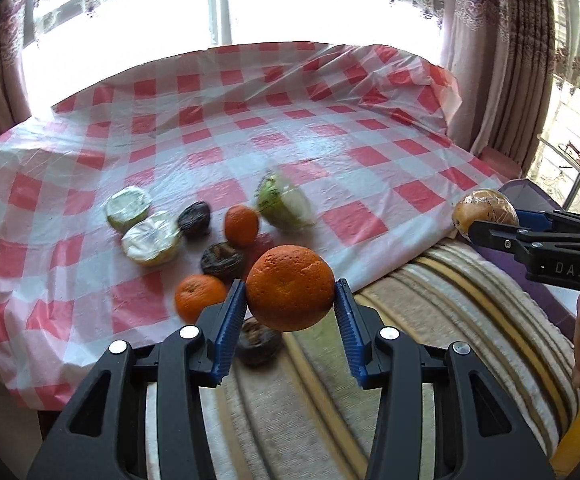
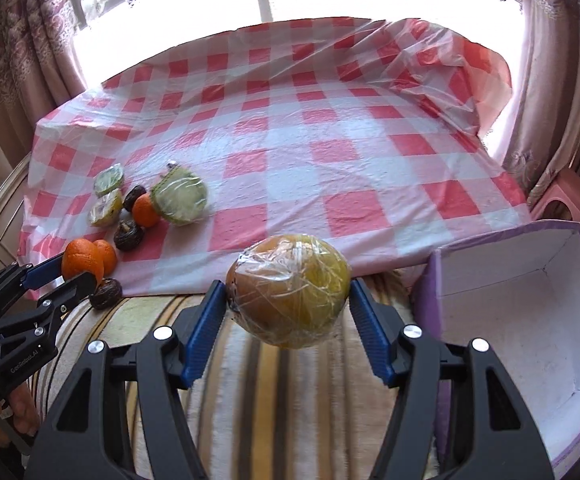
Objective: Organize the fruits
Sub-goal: 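Carry the orange and pomelo into the white box and open both grippers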
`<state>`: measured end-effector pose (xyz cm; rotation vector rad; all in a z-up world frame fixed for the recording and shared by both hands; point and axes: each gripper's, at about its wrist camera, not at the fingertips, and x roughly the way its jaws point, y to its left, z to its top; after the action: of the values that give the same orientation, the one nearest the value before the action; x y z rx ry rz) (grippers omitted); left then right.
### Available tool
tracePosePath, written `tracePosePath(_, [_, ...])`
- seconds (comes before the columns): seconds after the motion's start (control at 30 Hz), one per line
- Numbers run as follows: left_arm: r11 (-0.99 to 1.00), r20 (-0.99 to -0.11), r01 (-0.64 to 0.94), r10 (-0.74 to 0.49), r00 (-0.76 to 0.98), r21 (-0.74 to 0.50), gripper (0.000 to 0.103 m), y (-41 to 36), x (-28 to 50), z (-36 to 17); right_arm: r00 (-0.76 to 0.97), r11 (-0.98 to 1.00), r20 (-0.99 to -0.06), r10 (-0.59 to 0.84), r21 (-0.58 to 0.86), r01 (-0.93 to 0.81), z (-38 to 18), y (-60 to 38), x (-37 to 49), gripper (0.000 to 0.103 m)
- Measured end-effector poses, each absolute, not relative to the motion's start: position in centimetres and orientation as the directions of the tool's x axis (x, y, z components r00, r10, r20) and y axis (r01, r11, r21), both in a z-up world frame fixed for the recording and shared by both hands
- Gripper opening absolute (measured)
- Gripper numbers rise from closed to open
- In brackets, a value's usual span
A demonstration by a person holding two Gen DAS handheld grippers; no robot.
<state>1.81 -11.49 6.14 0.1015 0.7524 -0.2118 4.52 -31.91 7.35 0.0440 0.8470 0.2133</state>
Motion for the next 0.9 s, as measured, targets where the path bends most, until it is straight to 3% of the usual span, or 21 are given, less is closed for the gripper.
tracePosePath(0.47, [0.82,-0.699,0.57,-0.374,0.61,0.059,0.043,-29.9,5.4,7.5,0.685,0.986,-0.727,-0.05,0.074,0.151,7.2,-48.6,5.4,0.063])
tracePosePath(0.9, [0.656,-0.798,0.747,-0.394,0.457,0.104,0.043,-42.4,7.6,1.9,0.554,0.957,-0.821,-0.138,0.033,0.288,2.1,-56.3,8.2,0.063])
